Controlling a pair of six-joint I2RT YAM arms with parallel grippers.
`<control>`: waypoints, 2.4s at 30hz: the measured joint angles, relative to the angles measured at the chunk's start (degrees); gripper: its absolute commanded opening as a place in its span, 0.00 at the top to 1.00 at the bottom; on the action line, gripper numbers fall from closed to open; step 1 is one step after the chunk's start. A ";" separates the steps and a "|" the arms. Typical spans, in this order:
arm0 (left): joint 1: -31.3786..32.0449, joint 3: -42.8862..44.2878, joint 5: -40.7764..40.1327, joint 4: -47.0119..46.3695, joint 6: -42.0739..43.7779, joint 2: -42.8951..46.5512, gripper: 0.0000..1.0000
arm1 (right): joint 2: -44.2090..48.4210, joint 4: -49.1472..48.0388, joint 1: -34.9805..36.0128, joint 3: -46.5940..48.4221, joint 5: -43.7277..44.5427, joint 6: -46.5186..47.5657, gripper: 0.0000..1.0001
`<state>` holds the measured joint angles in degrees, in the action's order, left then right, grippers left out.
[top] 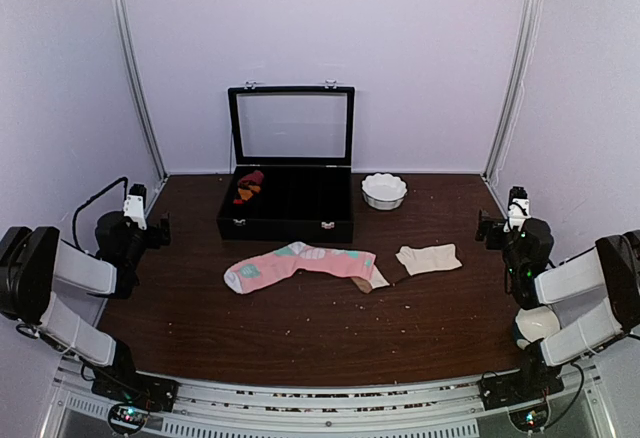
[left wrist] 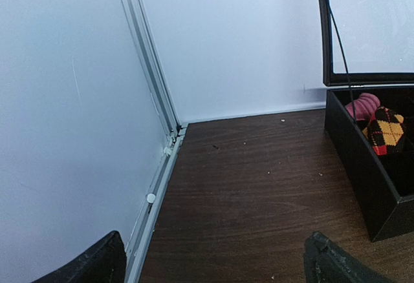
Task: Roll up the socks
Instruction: Rotate the sock at the center of the board.
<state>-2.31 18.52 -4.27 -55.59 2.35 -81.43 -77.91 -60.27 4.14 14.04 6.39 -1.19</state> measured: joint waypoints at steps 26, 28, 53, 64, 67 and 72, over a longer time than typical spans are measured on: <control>0.00 52.00 6.10 64.02 12.70 -6.54 0.03 | 20.26 36.61 -0.02 18.80 19.50 -19.50 0.00; 0.00 52.48 8.50 71.67 14.82 -7.41 0.02 | 21.88 43.95 -0.33 22.16 18.67 -23.58 0.00; 19.19 39.87 19.23 89.02 25.62 -9.29 0.02 | -22.82 73.75 42.51 56.35 1.64 -18.05 0.11; 23.32 40.24 18.56 87.91 25.66 -17.70 0.15 | -24.41 76.24 42.82 56.59 1.49 -18.08 0.14; 23.45 41.88 18.47 88.74 25.68 -18.91 0.36 | -24.39 76.37 42.84 56.04 1.60 -17.97 0.15; 24.30 45.20 18.45 90.27 26.16 -21.59 0.64 | -24.39 76.52 42.84 55.98 1.62 -16.55 0.18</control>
<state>22.00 63.72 14.17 34.68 28.51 -103.02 -102.30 16.25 46.98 70.02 8.01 -17.74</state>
